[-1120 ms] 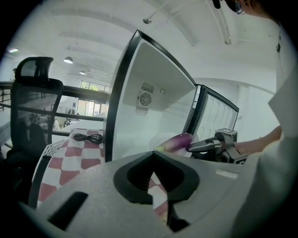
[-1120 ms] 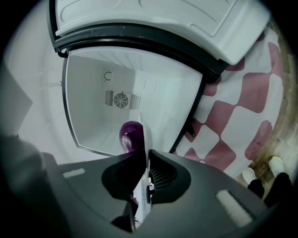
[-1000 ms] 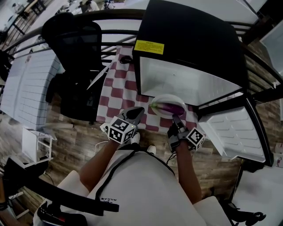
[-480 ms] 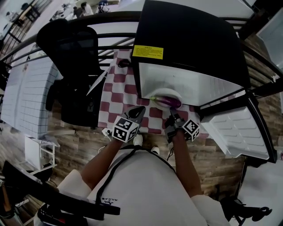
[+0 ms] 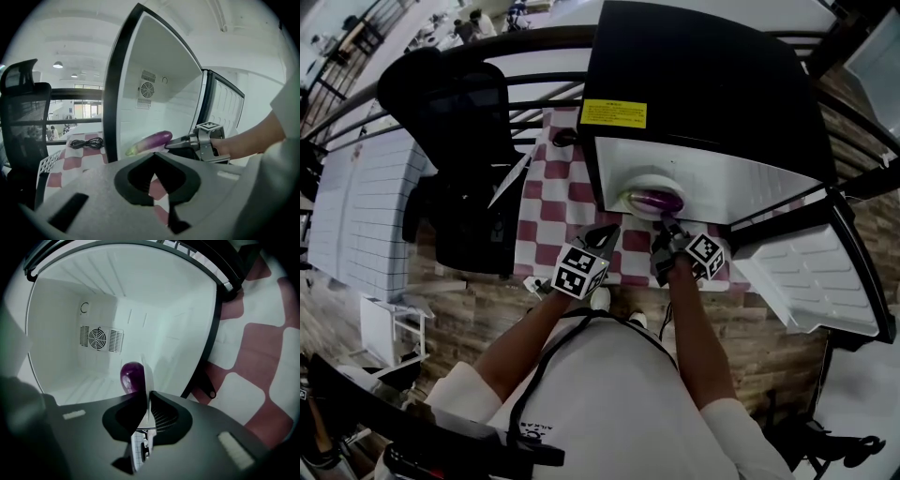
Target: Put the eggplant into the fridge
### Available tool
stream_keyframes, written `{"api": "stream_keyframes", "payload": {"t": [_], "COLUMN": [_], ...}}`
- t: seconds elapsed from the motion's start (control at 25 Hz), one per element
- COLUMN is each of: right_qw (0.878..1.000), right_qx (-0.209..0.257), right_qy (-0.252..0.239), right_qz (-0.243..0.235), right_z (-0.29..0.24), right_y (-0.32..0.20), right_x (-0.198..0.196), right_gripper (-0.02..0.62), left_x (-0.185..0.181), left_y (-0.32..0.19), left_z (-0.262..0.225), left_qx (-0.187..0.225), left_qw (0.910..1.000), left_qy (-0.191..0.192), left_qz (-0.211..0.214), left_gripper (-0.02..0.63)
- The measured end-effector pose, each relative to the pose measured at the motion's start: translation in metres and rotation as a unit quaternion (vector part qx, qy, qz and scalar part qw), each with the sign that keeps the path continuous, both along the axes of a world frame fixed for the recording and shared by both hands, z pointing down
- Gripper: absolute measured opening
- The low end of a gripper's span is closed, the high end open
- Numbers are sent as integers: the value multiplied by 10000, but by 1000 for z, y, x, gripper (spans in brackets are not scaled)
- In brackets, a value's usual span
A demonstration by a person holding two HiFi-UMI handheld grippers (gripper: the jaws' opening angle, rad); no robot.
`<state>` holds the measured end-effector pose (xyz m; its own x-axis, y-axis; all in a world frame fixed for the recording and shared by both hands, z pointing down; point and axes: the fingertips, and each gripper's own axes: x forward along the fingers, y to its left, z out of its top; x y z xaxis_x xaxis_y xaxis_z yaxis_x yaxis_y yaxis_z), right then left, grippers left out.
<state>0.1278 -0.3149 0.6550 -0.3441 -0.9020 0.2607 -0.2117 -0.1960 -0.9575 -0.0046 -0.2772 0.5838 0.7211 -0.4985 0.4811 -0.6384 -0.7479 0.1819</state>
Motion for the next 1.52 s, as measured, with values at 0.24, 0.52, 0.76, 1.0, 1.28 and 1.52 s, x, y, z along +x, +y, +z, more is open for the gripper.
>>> {"api": "stream_keyframes", "payload": {"t": [0.24,0.52,0.76,1.0,1.28,1.52], "right_qw": [10000,9999,9999,9997,9996,9988], "right_qx": [19,-79,-53,-155,-259,-460], "right_qy": [-57,-88,-121,-133,-140,-118], "right_qz": [16,-31,-90,-132,-47,64], "right_z": [2,10,11,17,23,27], "right_y": [-16,-37,-58,-72,-76,-83], "right_x": [1,3,4,0,0,3], "right_gripper": [37,37,37,40,40,37], "left_x": [13,21,22,17,7,4], "left_y": [0,-6,-12,-12,-13,-13], "left_z": [5,5,0,-5,0,4], "left_qx": [2,11,110,118,149,130], "left_qw": [10000,9998,9996,9996,9992,9992], "left_qy": [-86,-185,-240,-180,-264,-296], "left_qz": [25,-49,-87,-193,-254,-244], "left_gripper": [5,5,5,5,5,5]}}
